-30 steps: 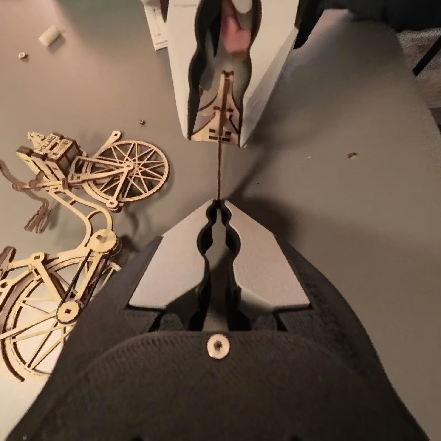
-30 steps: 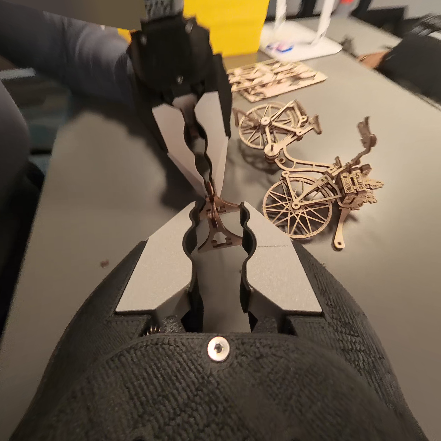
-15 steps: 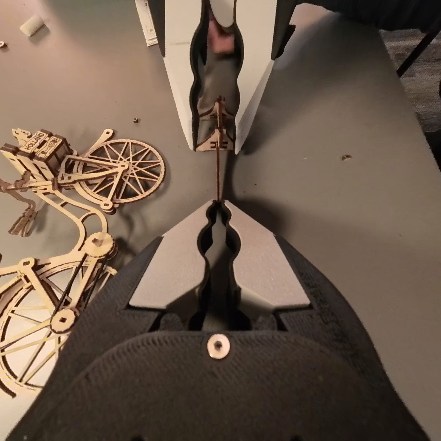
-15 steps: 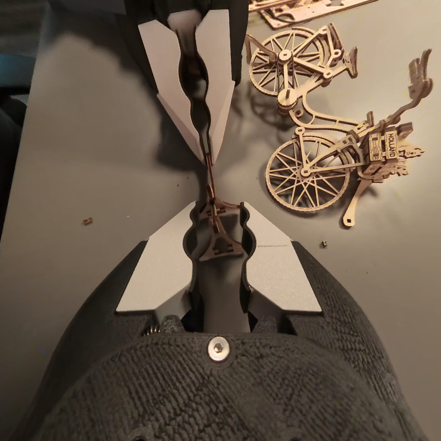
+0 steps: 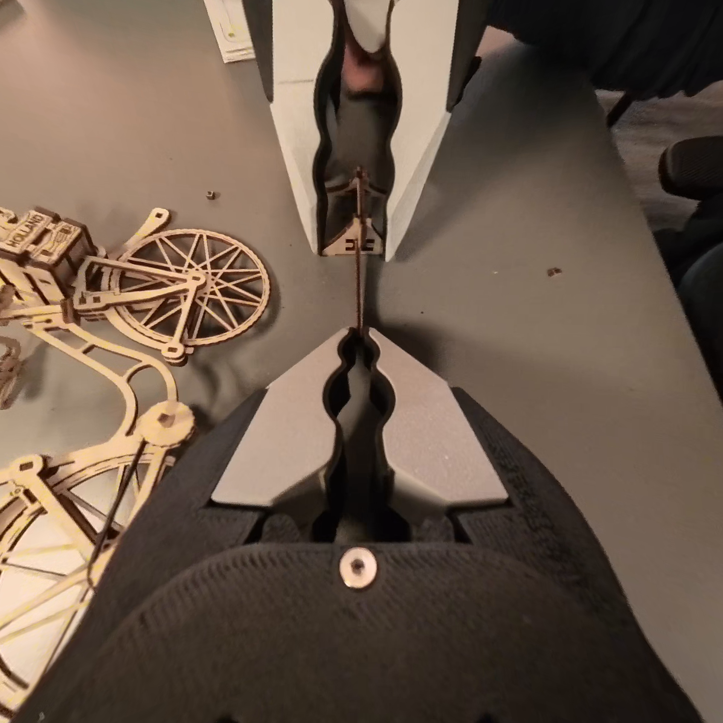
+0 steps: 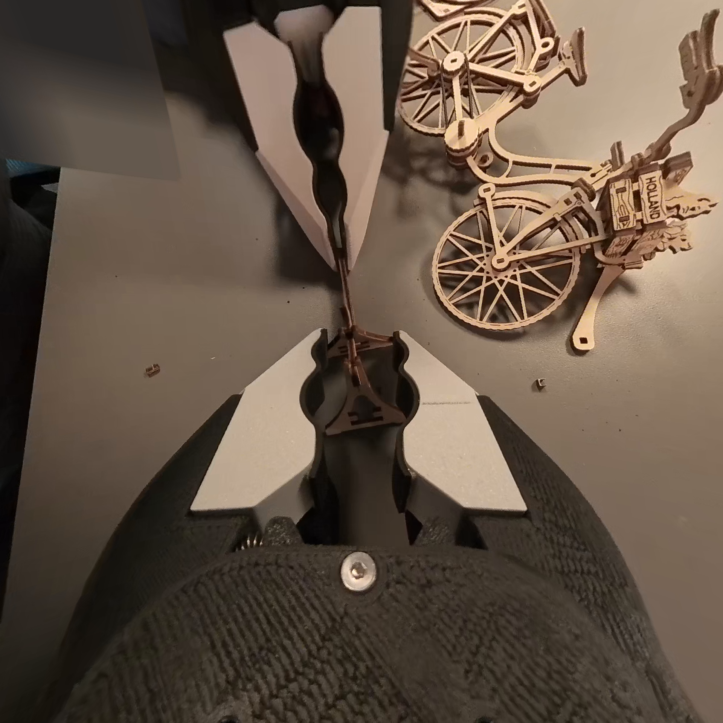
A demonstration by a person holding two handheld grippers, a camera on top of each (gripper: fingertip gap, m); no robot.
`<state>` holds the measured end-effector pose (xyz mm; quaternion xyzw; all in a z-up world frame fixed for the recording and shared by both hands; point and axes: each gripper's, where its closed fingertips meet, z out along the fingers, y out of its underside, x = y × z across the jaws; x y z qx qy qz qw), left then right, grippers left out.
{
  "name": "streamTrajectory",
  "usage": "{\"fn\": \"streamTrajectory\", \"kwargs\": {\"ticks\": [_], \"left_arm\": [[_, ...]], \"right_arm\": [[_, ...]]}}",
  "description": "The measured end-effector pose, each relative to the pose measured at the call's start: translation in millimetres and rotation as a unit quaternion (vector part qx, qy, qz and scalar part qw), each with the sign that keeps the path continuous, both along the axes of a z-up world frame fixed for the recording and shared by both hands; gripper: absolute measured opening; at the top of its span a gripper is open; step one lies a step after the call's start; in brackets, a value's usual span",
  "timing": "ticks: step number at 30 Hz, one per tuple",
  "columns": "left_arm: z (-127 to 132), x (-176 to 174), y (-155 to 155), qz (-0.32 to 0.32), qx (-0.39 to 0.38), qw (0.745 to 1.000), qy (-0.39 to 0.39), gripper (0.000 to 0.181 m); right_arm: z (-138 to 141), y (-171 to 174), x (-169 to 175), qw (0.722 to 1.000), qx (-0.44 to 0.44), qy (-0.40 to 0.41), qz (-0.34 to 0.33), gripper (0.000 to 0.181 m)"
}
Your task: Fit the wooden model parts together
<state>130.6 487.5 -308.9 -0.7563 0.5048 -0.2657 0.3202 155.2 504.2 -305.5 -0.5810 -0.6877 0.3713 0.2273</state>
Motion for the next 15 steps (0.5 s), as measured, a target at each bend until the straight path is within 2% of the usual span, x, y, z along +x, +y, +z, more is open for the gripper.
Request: {"fn": "streamTrajectory", "kwargs": {"ticks": [5,15], "left_arm": [[-0.7,-4.1,0.4,-0.006,0.024,0.999,0.047,0.002],[0.1,2.2,0.9,-0.001,0.015,0.999,0.046,0.002]], "right_arm": [[-0.2,-0.6,-1.0,1.0,-0.005,0.0,0.0,0.031],[0.0,-0.1,-2.0,1.0,-0.003,0.0,-0.002,0.031]]}}
